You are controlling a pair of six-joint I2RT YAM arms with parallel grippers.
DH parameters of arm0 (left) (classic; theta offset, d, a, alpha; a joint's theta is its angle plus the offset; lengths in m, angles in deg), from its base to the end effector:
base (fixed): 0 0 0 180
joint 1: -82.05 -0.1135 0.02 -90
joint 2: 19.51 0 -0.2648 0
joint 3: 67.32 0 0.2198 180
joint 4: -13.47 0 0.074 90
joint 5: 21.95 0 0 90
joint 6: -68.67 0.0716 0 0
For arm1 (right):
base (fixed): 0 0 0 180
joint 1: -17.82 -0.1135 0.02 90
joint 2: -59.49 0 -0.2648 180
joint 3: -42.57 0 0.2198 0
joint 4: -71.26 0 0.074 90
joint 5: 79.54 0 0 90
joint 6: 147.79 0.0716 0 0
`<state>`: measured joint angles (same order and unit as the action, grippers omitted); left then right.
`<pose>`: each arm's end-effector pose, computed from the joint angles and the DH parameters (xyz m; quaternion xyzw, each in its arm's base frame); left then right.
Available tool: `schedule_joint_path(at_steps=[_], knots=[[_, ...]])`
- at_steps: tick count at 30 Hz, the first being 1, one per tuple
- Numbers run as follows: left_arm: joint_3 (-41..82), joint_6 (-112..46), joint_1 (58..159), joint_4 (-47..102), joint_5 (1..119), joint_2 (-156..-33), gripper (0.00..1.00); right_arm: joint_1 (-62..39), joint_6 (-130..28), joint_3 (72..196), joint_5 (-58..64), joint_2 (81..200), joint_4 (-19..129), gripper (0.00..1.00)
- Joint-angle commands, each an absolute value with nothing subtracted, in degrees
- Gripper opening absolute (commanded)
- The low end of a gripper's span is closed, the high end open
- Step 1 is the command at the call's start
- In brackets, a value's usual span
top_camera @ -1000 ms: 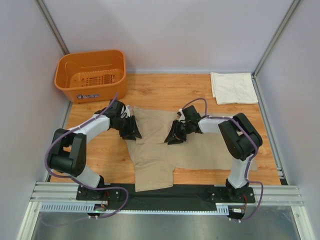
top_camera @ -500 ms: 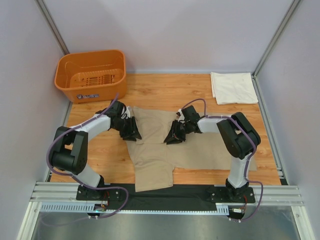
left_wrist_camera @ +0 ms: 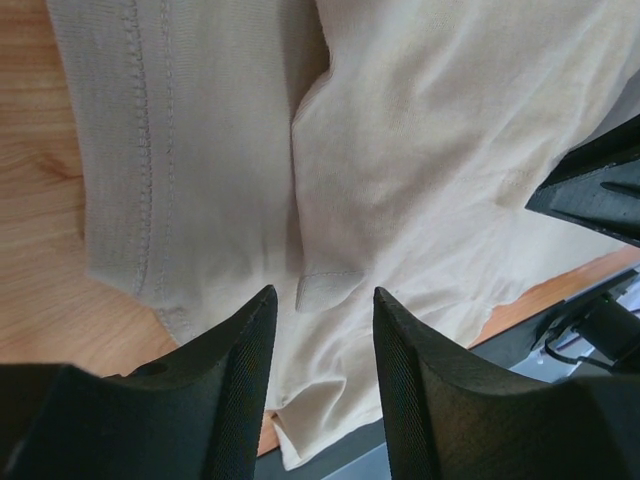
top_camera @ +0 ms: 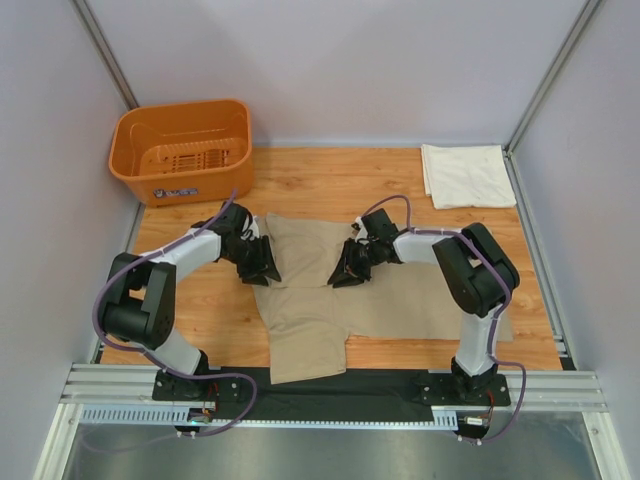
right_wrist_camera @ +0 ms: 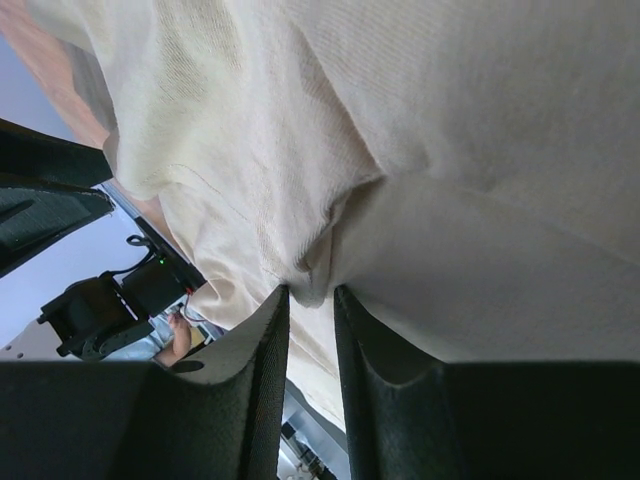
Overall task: Fold and stack the t-shirts
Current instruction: Fold the tshirt
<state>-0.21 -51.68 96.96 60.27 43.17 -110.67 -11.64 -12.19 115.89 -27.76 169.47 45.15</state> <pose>0.2548 -0.0990 0.1574 -0.0938 0.9590 -0.2586 0.0682 0.2798 0.2089 0.1153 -0.0526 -0.9201 -0.3878 0.0174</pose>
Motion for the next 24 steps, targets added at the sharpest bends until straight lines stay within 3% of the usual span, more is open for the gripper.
schedule_joint_path(at_steps=[1,5,9,18,21,24], knots=[[-1.0,-52.1,96.8,61.5,44.2,-107.4,0.51,-11.9,-13.0,117.9,-27.2,170.4,45.3,0.26],[-2.2,-52.4,96.8,60.6,44.3,-107.1,0.5,-11.8,-12.9,119.0,-27.5,171.3,45.0,0.25],[-2.3,-52.7,96.9,59.7,43.7,-108.5,0.48,-11.8,-13.0,119.3,-27.8,171.1,44.3,0.14],[-1.6,-52.7,96.8,59.1,43.1,-110.0,0.5,-11.8,-12.5,117.9,-28.7,169.5,43.5,0.05],[-1.7,-52.7,96.9,59.1,43.2,-110.9,0.46,-11.8,-12.4,117.7,-29.3,168.8,43.2,0.04],[-1.8,-53.2,96.9,58.3,42.8,-111.1,0.32,-11.7,-12.4,118.1,-30.1,168.6,42.4,0.04]])
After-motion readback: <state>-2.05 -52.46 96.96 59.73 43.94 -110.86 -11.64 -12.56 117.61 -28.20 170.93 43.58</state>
